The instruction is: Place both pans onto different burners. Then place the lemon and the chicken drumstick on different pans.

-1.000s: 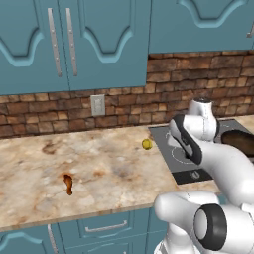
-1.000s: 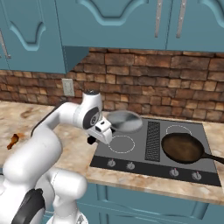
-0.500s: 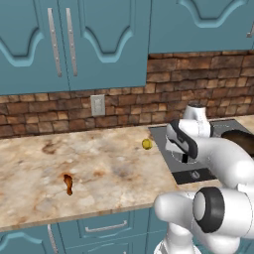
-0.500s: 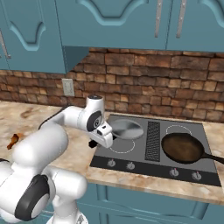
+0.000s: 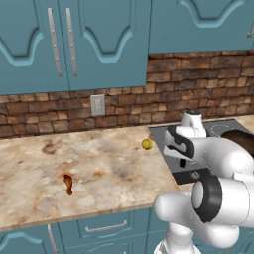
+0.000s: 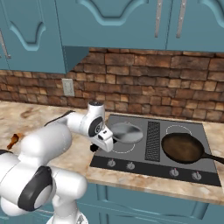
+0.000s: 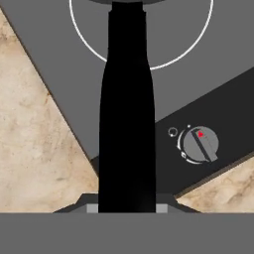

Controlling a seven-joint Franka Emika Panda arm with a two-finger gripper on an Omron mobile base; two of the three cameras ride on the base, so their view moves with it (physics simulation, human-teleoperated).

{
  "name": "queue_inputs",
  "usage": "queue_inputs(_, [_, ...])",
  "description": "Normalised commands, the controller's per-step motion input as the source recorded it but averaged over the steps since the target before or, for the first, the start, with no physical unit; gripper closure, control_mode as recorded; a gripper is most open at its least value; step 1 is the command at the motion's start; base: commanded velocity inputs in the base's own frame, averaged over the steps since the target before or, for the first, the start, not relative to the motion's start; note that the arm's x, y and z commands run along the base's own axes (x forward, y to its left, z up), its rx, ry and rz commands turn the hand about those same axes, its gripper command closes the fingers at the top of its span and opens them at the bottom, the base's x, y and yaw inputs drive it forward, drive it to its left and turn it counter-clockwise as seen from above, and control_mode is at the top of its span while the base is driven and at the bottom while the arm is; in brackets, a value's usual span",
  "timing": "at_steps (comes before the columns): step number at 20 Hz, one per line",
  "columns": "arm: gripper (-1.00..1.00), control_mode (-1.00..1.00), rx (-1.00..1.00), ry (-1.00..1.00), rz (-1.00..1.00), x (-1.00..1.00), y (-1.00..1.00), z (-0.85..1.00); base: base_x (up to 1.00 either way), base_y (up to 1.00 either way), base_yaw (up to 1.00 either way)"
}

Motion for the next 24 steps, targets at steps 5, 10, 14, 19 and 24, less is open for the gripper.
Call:
queue_inputs(5, [1.0, -1.0, 0.0, 0.0, 0.0, 0.14, -0.05, -0.26, 0.0, 0.0, 0.0])
queue_inputs(10, [1.0, -1.0, 0.0, 0.0, 0.0, 0.01, -0.07, -0.34, 0.0, 0.0, 0.0])
queue_inputs(14, [1.0, -1.0, 0.0, 0.0, -0.02, 0.0, 0.0, -0.24, 0.0, 0.0, 0.0])
queue_inputs(19, [1.0, -1.0, 0.0, 0.0, -0.02, -0.22, 0.0, -0.08, 0.0, 0.0, 0.0])
queue_inputs(24, [1.0, -1.0, 0.0, 0.01, -0.03, -0.33, 0.0, -0.16, 0.0, 0.0, 0.0])
